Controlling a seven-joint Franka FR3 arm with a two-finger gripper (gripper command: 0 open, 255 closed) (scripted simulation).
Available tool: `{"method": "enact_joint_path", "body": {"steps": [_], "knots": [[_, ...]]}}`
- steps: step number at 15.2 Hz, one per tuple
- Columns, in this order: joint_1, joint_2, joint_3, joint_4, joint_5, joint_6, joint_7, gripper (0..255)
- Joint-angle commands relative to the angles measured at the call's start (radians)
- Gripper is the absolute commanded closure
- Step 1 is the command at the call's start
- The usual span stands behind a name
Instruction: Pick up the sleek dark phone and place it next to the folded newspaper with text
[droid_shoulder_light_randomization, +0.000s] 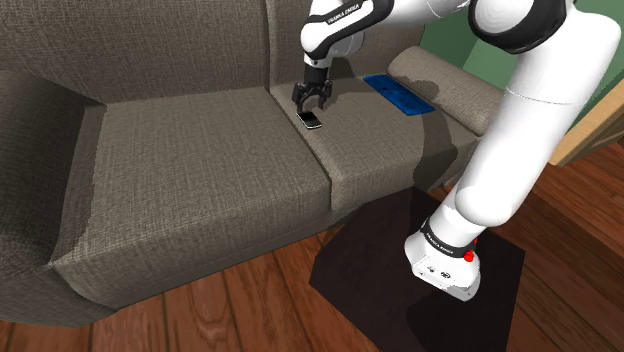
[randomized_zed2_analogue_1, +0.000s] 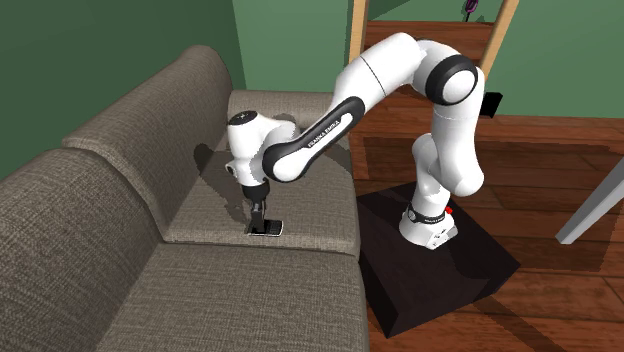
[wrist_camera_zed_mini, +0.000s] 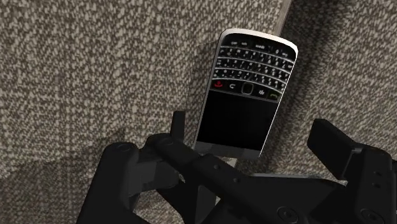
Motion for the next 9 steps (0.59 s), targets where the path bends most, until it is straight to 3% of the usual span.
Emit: {"method": "enact_joint_path", "body": {"steps": [1,9], "knots": [[0.000,0.022,0.001,-0.001,0.004,0.024,-0.001,0],[0.001,0.054,0.004,-0.024,0.011,0.078,-0.006,0]]}}
